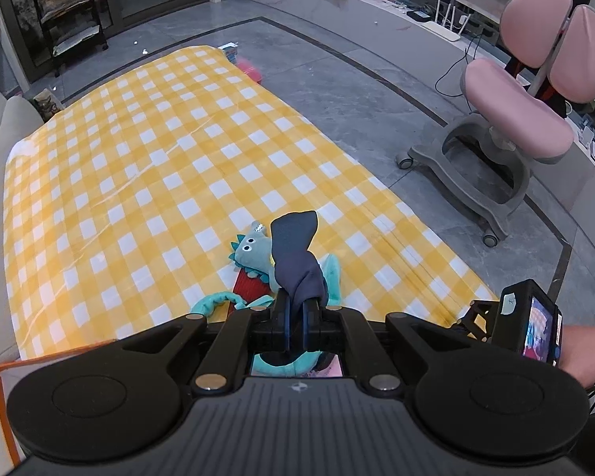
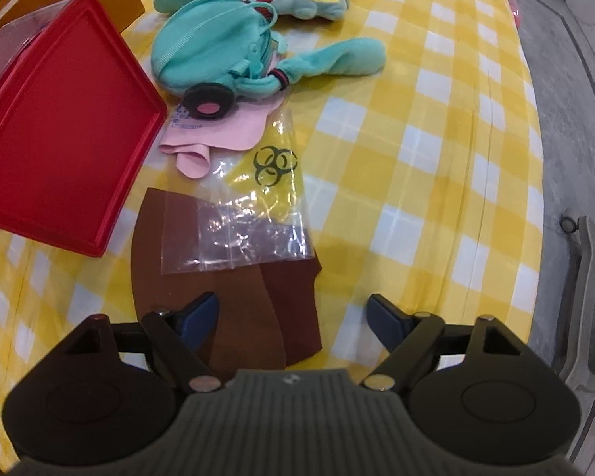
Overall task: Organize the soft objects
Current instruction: 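Close the right tool on the dark red cloth while the left tool holds the blue cloth, then carry the blue cloth in the left tool and red cloth in the right tool over the box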
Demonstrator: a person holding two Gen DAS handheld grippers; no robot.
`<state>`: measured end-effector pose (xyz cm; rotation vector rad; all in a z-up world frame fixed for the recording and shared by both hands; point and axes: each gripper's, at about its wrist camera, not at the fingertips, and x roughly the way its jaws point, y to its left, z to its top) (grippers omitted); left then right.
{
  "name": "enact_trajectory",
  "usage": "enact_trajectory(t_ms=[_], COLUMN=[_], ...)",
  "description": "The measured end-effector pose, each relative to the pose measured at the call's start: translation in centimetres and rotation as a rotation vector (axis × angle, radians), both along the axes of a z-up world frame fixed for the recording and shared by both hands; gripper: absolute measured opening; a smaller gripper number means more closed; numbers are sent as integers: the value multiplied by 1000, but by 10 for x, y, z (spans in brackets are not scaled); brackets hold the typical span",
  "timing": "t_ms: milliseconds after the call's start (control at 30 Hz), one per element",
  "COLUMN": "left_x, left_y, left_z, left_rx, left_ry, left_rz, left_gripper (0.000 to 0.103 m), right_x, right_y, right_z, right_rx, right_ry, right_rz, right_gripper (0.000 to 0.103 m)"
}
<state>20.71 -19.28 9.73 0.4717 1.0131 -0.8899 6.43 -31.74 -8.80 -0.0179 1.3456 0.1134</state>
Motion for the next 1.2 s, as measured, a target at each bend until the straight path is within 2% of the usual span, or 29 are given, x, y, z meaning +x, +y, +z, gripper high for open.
enact_trajectory(t_ms=[67,100,133,200,400,667,800,967,1200], left_x=[-2,-3,-4,-5,-7,-17,-22,-25,-27], left_y=[1,1,2,2,3,10,20,36,69], left_z=[1,1,2,2,3,12,19,27,44], left_rx=[3,5,6,10,10,-1,-3,0,2], left_ry=[-1,0,0,-1,-3,-12,-19,-25,-47], left_rz=[-3,-3,-2,1,0,1,11,27,65], left_gripper=[6,6,6,6,6,6,6,6,6], right_x=[-2,-3,-3,-5,-9,-19,-19,-16,-14], right_y=[4,5,4,6,-2,-19,-26,-22,8], right_z=[5,8,9,9,35,97,113,129,161], right_rx=[9,32,59,53,124,135,127,117,105], right_ry=[-20,-17,-7,-4,-23,-165,-210,-257,-334], right_rz=[31,33,26,43,43,7,-22,-32,29], right_gripper=[42,14,8,4,2,2,2,2,2])
